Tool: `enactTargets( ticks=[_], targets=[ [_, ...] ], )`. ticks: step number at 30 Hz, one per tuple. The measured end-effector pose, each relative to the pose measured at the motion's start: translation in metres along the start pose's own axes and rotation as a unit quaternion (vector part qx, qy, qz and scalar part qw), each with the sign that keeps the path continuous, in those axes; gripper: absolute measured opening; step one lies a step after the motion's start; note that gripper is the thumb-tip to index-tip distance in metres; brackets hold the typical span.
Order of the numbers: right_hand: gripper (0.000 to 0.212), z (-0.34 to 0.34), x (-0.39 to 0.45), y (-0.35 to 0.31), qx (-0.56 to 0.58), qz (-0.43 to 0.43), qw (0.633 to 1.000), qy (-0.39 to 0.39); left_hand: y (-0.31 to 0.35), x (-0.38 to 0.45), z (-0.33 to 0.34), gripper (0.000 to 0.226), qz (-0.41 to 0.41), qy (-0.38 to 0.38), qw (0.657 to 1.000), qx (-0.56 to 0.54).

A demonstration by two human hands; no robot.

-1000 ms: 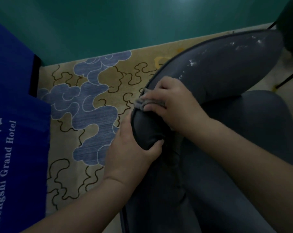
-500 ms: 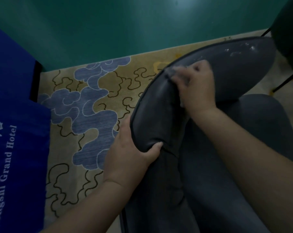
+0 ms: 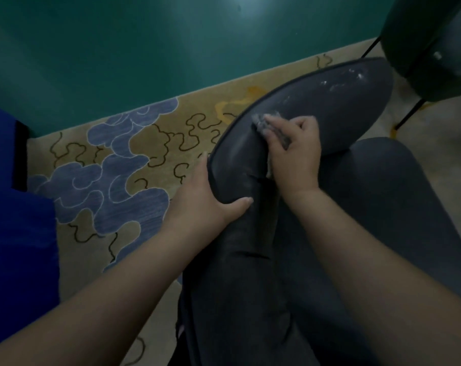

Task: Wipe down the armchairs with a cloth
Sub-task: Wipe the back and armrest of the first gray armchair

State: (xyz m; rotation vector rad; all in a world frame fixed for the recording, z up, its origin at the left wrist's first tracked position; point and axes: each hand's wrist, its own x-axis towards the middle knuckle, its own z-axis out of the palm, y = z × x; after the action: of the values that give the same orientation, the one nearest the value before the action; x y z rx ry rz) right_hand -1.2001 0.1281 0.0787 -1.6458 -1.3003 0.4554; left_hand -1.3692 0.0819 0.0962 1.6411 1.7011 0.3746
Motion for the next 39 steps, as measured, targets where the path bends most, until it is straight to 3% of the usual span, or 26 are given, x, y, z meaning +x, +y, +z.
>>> enactTargets(
  ticks=[4, 7, 11, 17, 20, 26, 31, 35, 39],
  targets=[
    [0.024, 0.005, -0.040, 0.000, 0.017, -0.015, 1.000, -0.003, 0.005, 0.035, -0.001, 0.120, 0.052, -0.033, 0.998, 0.023],
    [0.020, 0.009, -0.003, 0.006, -0.033, -0.017, 0.999, 0.022, 0.009, 0.057, -0.001, 0.121, 0.082, -0.057, 0.995, 0.026],
    [0.019, 0.010, 0.049, 0.011, -0.020, 0.073, 0.993, 0.092, 0.016, 0.079, -0.001, 0.123, 0.118, -0.083, 0.989, 0.037],
    [0.027, 0.005, -0.007, 0.013, 0.004, 0.019, 0.999, 0.031, 0.029, 0.107, 0.002, 0.115, 0.132, -0.114, 0.985, -0.003],
    [0.022, 0.004, 0.020, 0.017, -0.064, -0.004, 0.998, 0.028, 0.034, 0.119, 0.001, 0.117, 0.127, -0.130, 0.983, 0.000],
    [0.019, -0.002, 0.088, 0.037, -0.044, 0.083, 0.986, 0.139, 0.050, 0.140, 0.000, 0.119, 0.148, -0.151, 0.977, 0.017],
    [0.020, 0.006, 0.043, 0.035, -0.030, 0.017, 0.993, 0.109, 0.059, 0.144, 0.002, 0.113, 0.151, -0.139, 0.978, 0.035],
    [0.018, -0.018, 0.092, 0.060, -0.138, -0.029, 0.986, 0.090, 0.088, 0.169, 0.016, 0.106, 0.166, -0.129, 0.971, 0.111],
    [0.019, -0.037, 0.139, 0.090, -0.072, 0.083, 0.978, 0.176, 0.116, 0.197, 0.031, 0.103, 0.181, -0.125, 0.958, 0.185]
  ],
)
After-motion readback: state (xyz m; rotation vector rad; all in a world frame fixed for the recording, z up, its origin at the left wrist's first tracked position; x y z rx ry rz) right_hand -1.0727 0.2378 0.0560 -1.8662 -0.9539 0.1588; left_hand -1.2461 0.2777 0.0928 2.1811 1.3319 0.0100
